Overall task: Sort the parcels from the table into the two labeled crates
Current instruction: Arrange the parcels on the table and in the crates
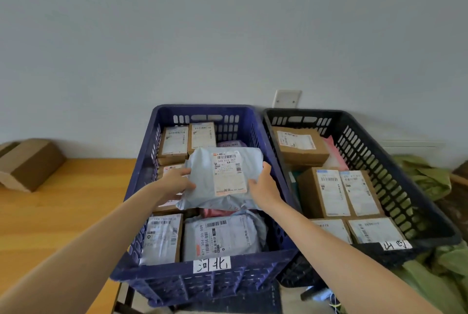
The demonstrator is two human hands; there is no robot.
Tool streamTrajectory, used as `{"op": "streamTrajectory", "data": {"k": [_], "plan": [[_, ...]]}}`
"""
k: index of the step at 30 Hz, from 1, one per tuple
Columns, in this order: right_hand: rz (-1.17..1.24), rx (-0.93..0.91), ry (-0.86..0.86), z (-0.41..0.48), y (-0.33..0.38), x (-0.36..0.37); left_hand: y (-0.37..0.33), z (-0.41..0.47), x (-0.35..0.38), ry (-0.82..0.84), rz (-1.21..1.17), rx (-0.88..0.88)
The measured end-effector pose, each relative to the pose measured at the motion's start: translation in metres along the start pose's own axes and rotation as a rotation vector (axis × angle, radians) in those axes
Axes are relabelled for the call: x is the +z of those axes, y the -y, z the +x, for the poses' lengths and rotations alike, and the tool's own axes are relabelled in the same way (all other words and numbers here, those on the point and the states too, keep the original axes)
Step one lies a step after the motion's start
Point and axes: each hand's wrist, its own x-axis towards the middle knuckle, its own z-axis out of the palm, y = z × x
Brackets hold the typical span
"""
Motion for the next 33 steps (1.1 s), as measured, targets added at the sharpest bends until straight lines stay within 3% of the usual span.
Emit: {"op": "streamTrajectory", "data": {"k": [11, 15, 17, 20, 24, 27, 33], "plan": [[-0.295, -0.022, 0.145, 0.015, -0.003, 0.008, 0.010, 0.009, 0.009, 0.005, 0.075, 0.037], [-0.509, -0.311, 0.072, 0.018, 0.000, 0.005, 0.011, 0.009, 0.008, -0.056, 0.255, 0.153], [-0.536, -0.395, 0.197, 0.025, 0.005, 0.002, 0.009, 0.009, 0.005, -0.114, 0.453, 0.270], [-0.624, -0.316, 0.461, 0.037, 0.007, -0.001, 0.003, 0.014, 0.003, -0.053, 0.734, 0.393], [-0.663, -0.263, 0.569, 0.049, 0.005, -0.001, -0.007, 0.027, 0.009, 0.082, 1.024, 0.419], [-0.683, -0.254, 0.611, 0.055, 0.005, -0.003, -0.008, 0.032, 0.011, 0.075, 1.126, 0.421], [-0.751, -0.222, 0.698, 0.065, 0.006, 0.004, -0.004, 0.037, 0.012, 0.160, 1.113, 0.361]]}}
